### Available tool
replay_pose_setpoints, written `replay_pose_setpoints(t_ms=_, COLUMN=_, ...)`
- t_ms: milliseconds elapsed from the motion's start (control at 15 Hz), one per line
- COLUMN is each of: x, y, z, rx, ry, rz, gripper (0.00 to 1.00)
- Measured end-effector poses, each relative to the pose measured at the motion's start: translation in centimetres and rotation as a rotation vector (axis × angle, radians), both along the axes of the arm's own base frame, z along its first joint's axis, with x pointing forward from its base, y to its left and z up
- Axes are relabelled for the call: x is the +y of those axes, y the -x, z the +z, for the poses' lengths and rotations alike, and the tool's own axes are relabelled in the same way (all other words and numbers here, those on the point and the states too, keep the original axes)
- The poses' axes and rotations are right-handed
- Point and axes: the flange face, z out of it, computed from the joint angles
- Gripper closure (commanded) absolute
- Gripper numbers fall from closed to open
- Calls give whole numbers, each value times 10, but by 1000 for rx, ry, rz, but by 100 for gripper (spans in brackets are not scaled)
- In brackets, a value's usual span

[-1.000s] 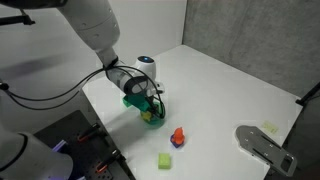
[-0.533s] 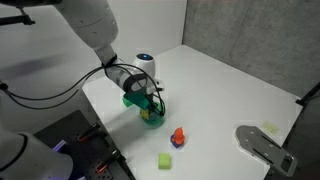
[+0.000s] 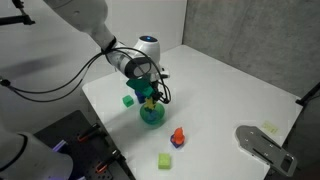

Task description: Remove the yellow toy from the green bowl and put it on the table

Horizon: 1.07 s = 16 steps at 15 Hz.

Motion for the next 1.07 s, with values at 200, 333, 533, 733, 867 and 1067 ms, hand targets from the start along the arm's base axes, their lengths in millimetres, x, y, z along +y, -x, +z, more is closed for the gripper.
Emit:
replay_pose_setpoints(t_ms=200, x=-27, y=-1, z=11, rx=-20, ry=20, rz=-49, gripper=88)
replay_pose_setpoints(t_ms=333, x=-52, y=-4, z=15, rx=-35, ry=40, rz=-93, gripper=88)
replay_pose_setpoints(t_ms=533, x=-86, y=-16, z=21, rx=-75, ry=89, rz=-157, gripper=88)
replay_pose_setpoints(t_ms=733, x=-111, y=-34, z=24, rx=-118, ry=144, rz=-207, gripper=38)
replay_pose_setpoints(t_ms=867, x=-122, y=-43, z=22, rx=-130, ry=169, rz=-231, gripper=36)
replay_pose_setpoints(t_ms=1067, x=-125, y=-51, z=17, rx=-132, ry=179, rz=-242, gripper=13)
